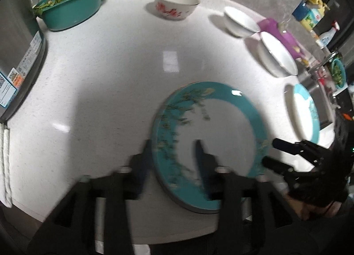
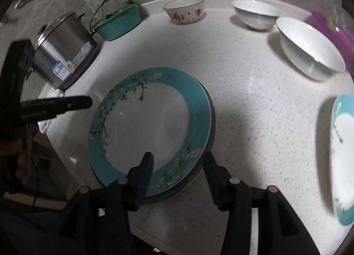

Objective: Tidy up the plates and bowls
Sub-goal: 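Open both tools and move them to the teal plate by the sink, then grasp the second teal-rimmed plate rim with the left tool while the right tool grips it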

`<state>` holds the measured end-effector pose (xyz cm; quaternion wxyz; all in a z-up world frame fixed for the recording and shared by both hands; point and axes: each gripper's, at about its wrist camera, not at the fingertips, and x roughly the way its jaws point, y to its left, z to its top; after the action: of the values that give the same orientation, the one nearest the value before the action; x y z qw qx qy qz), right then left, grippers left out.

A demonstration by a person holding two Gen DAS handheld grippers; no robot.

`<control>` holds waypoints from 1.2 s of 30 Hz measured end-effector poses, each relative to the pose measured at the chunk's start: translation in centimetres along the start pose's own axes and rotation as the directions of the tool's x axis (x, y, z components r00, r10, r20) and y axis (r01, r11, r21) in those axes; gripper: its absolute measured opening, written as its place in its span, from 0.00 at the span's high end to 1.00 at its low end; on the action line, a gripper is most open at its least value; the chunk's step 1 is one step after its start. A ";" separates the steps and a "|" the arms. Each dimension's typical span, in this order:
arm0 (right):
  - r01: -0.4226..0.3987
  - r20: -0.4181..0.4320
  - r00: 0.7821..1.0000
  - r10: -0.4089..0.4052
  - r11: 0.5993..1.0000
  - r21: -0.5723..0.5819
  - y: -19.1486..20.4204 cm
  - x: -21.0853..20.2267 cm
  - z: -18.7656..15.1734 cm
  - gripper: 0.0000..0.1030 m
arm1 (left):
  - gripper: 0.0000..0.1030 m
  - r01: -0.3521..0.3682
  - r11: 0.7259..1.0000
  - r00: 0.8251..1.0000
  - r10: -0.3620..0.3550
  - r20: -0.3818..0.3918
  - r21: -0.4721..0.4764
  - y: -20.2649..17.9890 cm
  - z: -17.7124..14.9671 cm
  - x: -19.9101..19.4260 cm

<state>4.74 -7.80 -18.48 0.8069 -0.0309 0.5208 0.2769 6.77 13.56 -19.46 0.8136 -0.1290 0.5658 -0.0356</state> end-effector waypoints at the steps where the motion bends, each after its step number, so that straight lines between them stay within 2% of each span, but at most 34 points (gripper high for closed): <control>1: 0.002 0.008 1.000 -0.002 1.000 0.001 -0.1 -0.3 -0.1 0.40 | 0.36 0.022 1.000 1.000 -0.023 0.012 0.004 -0.9 0.0 -0.4; 5: 0.010 0.064 0.998 -0.014 0.999 0.054 -1.1 -2.1 -0.7 0.36 | 0.27 0.136 0.989 0.990 -0.138 0.026 0.062 -5.1 0.8 -1.1; 10: 0.014 0.164 0.985 -0.052 0.974 0.226 -4.5 -6.1 -2.7 0.31 | 0.27 0.302 0.933 0.953 -0.304 -0.022 0.198 -11.8 1.2 -0.6; 12: -0.008 0.199 0.978 -0.065 0.938 0.346 -6.8 -8.2 -4.5 0.28 | 0.27 0.359 0.904 0.932 -0.359 -0.041 0.233 -14.1 1.0 -0.3; 14: -0.038 0.230 0.970 -0.077 0.888 0.458 -9.4 -10.2 -6.7 0.26 | 0.21 0.387 0.887 0.922 -0.383 -0.066 0.252 -16.1 0.7 0.3; 17: -0.081 0.281 0.953 -0.113 0.798 0.597 -13.2 -13.3 -10.3 0.20 | 0.08 0.415 0.867 0.909 -0.404 -0.100 0.276 -18.8 0.7 1.0; 18: -0.114 0.309 0.944 -0.116 0.764 0.635 -14.7 -14.5 -11.5 0.19 | 0.00 0.413 0.866 0.911 -0.399 -0.106 0.283 -19.6 0.8 1.3; 21: -0.188 0.382 0.915 -0.127 0.704 0.685 -18.9 -17.2 -14.1 0.14 | 0.00 0.371 0.877 0.929 -0.355 -0.108 0.305 -21.7 0.7 2.5; 23: -0.216 0.399 0.910 -0.117 0.687 0.694 -21.4 -18.3 -14.8 0.02 | 0.00 0.350 0.884 0.936 -0.342 -0.081 0.309 -23.0 0.8 3.2; 26: -0.257 0.441 0.893 -0.092 0.699 0.667 -25.3 -19.6 -14.7 0.00 | 0.00 0.315 0.904 0.948 -0.317 -0.041 0.289 -24.9 1.4 4.7; 28: -0.284 0.450 0.892 -0.046 0.717 0.636 -27.7 -19.6 -13.9 0.00 | 0.00 0.270 0.929 0.961 -0.274 -0.019 0.252 -26.6 1.9 6.3; 31: -0.299 0.410 0.911 0.033 0.738 0.605 -31.4 -18.4 -12.6 0.00 | 0.00 0.239 0.952 0.971 -0.238 -0.026 0.192 -27.6 3.2 9.0; 33: -0.300 0.376 0.923 0.082 0.766 0.569 -33.4 -17.2 -11.9 0.00 | 0.00 0.210 0.963 0.977 -0.204 -0.053 0.166 -28.2 3.1 10.5; 36: -0.327 0.338 0.929 0.151 0.764 0.556 -35.4 -15.7 -11.2 0.00 | 0.00 0.191 0.972 0.981 -0.183 -0.068 0.135 -29.1 2.9 11.9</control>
<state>7.72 -48.04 -18.60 0.7957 0.3335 0.4647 0.1992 16.32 -16.43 -22.07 0.7977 -0.1230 0.5696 -0.1555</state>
